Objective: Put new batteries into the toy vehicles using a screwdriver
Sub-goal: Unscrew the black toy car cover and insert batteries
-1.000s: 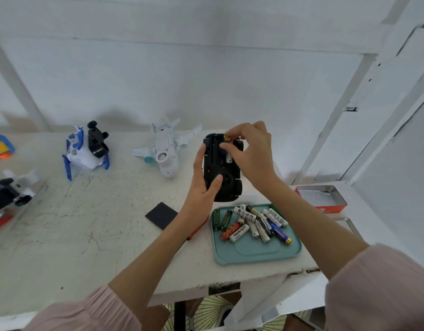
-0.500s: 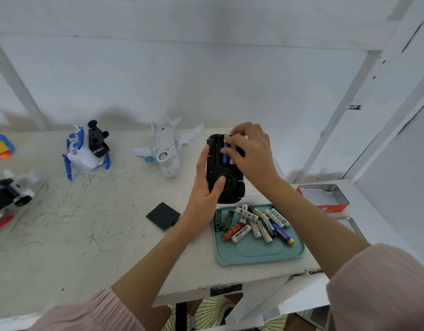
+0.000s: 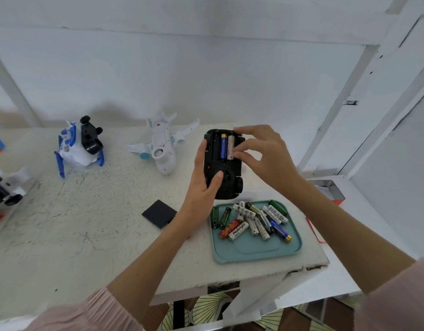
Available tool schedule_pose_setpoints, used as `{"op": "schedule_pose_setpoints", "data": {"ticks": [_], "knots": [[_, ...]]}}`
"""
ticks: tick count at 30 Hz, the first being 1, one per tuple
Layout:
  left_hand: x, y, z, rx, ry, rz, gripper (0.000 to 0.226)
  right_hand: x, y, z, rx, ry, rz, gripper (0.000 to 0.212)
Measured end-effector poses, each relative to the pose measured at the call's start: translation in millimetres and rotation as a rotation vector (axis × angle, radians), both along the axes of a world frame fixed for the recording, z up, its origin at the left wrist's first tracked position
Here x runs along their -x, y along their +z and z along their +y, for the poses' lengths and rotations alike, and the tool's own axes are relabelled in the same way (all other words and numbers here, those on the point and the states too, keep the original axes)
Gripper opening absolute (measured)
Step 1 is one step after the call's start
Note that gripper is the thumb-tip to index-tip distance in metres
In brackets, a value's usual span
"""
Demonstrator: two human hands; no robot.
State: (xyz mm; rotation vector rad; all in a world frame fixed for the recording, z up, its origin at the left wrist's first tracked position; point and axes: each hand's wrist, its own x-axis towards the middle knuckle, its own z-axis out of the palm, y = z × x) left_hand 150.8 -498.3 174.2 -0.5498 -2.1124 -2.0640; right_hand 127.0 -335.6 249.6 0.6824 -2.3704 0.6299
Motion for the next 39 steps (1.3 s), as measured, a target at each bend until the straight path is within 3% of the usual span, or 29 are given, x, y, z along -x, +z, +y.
{"op": "schedule_pose_setpoints", "data": {"ticks": [3, 5, 8, 11, 14, 20, 28, 33, 36, 39], "knots": [[-1, 0, 0, 0.001, 0.007, -0.008, 0.069, -27, -4, 7, 0.052, 0.036, 0.023, 0.020], [-2, 1, 0, 0.002, 0.016, 0.000, 0.067, -46, -13, 11, 0.058, 0.120, -0.120, 0.023], [-1, 2, 0, 0.017, 0.035, 0.005, 0.066, -66, -37, 16, -0.069, 0.207, -0.336, 0.019], [-1, 3, 0, 0.012, 0.035, 0.008, 0.065, -78, -60, 21, -0.176, 0.221, -0.408, 0.011], [-2, 4, 0, 0.000, 0.027, -0.001, 0.065, -83, -68, 23, -0.214, 0.208, -0.475, 0.019], [-3, 4, 1, -0.016, 0.019, -0.004, 0.065, -84, -67, 17, -0.322, 0.123, -0.545, 0.037], [-3, 5, 2, -0.040, 0.013, 0.001, 0.065, -83, -70, 12, -0.367, 0.216, -0.464, 0.023], [-3, 5, 2, -0.041, 0.011, -0.001, 0.065, -84, -69, 10, -0.422, 0.214, -0.474, 0.027], [-3, 5, 3, -0.032, 0.021, 0.001, 0.063, -85, -66, 9, -0.363, 0.195, -0.549, 0.028], [-3, 3, 2, -0.029, 0.032, 0.005, 0.063, -83, -52, 7, -0.143, 0.148, -0.546, 0.035]]}}
